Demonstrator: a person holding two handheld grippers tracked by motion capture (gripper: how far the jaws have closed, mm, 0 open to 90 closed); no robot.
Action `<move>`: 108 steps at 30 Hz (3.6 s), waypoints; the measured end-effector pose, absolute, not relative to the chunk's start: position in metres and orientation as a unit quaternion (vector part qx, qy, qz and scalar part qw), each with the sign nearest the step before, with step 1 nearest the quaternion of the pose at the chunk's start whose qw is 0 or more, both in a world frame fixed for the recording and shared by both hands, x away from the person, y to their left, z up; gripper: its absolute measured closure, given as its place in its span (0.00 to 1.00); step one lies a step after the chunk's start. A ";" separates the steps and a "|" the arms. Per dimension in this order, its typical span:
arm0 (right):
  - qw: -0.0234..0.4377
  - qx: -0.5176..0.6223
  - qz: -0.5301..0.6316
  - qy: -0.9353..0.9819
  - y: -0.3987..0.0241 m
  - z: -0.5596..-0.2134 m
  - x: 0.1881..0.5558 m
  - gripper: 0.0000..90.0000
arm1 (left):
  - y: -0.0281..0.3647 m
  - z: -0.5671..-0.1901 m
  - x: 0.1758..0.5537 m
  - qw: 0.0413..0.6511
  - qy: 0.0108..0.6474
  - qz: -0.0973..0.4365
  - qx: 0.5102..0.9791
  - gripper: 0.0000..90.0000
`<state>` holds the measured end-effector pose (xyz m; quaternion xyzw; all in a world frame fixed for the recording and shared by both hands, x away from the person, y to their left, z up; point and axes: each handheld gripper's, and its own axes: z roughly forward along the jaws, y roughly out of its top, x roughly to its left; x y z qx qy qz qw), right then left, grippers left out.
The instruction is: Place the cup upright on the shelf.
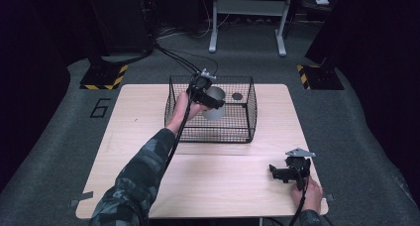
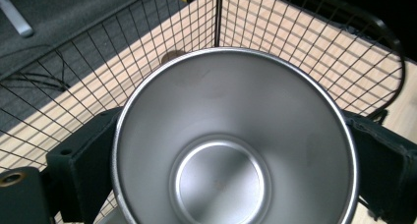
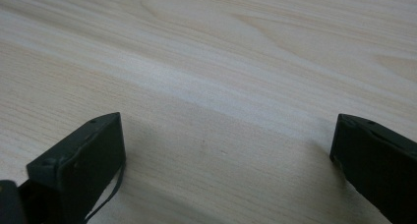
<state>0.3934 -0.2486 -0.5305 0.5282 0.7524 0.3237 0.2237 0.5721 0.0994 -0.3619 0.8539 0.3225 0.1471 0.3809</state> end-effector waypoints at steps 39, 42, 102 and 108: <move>0.222 0.529 0.323 0.753 -0.249 -0.530 0.393 0.00 | 0.093 -0.414 0.596 0.328 0.345 0.114 0.872 0.07; 0.222 0.529 0.323 0.753 -0.249 -0.530 0.393 0.00 | 0.091 -0.416 0.596 0.322 0.345 0.110 0.875 0.07; 0.221 0.525 0.323 0.755 -0.249 -0.530 0.394 0.00 | 0.125 -0.373 0.549 0.381 0.313 0.106 0.864 0.00; 0.221 0.525 0.323 0.755 -0.249 -0.530 0.394 0.00 | 0.131 -0.360 0.527 0.383 0.297 0.122 0.866 0.00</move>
